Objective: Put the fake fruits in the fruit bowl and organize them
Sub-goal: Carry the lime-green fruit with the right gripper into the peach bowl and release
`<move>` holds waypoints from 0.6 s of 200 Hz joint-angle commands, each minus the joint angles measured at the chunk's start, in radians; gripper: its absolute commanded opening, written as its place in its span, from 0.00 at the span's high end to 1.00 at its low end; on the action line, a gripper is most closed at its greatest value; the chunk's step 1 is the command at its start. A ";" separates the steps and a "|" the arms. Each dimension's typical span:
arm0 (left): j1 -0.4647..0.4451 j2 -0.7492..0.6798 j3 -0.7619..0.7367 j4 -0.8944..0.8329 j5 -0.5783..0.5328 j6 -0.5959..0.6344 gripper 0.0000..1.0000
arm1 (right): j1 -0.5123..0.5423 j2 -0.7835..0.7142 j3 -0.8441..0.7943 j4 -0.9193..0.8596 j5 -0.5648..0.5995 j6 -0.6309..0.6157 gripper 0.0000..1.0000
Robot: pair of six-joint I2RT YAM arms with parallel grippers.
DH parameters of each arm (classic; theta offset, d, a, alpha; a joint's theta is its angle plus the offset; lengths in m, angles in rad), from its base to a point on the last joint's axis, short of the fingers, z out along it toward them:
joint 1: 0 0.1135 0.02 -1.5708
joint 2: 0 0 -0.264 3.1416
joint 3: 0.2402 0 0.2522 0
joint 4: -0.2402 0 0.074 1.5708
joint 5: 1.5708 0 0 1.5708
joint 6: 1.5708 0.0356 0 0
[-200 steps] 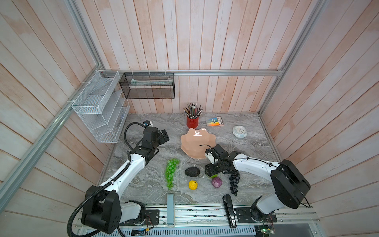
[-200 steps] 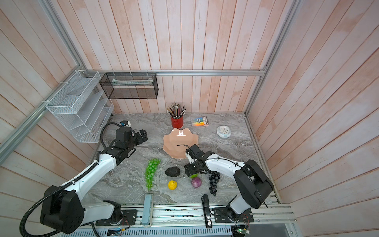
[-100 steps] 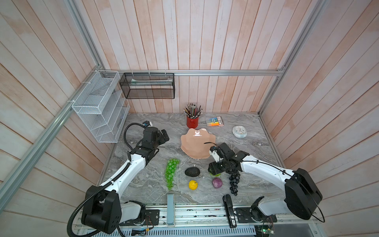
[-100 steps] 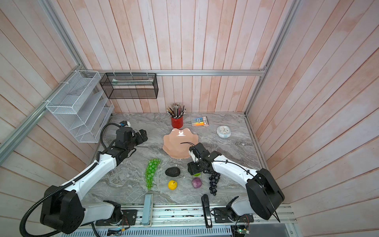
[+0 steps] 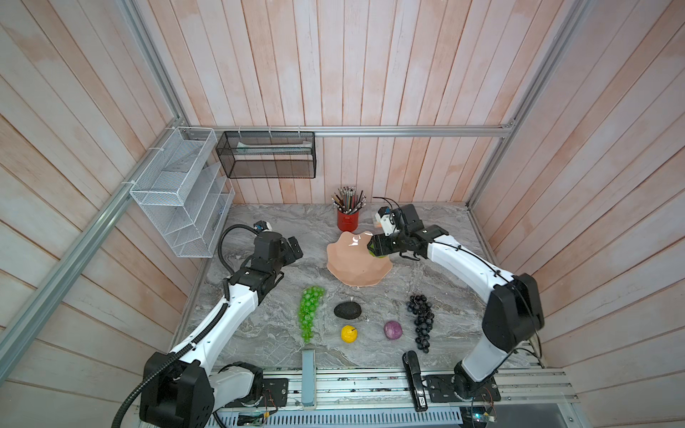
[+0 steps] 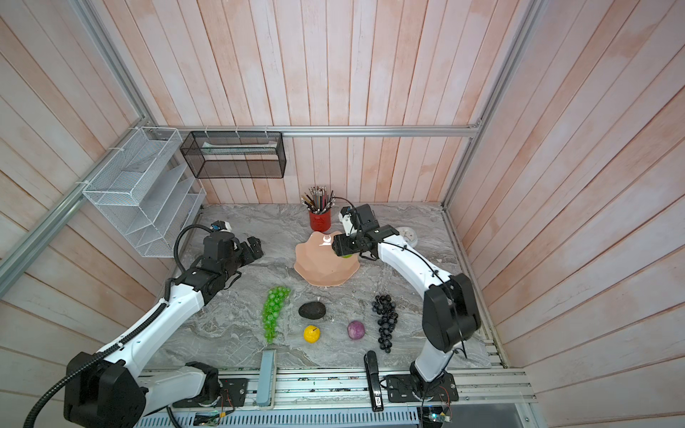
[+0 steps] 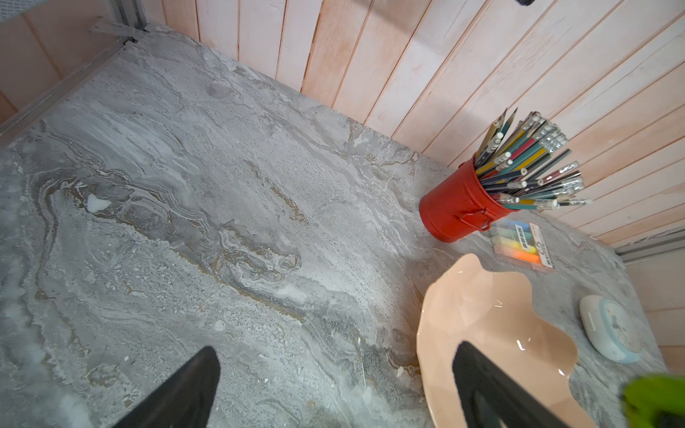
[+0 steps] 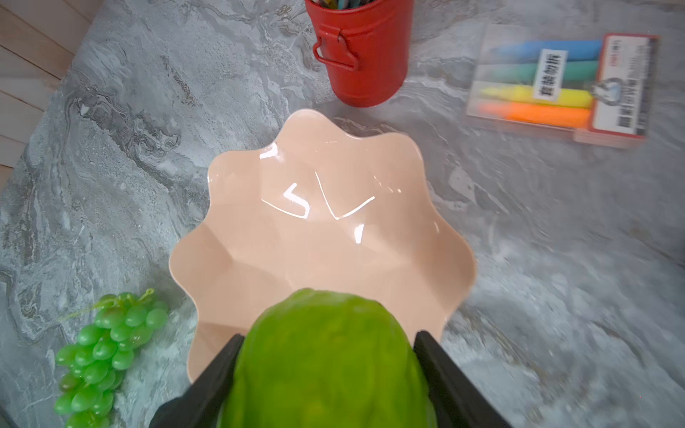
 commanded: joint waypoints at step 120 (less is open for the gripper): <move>0.001 -0.014 0.018 -0.073 0.052 -0.014 0.00 | 0.037 0.431 0.317 -0.046 0.043 -0.118 0.52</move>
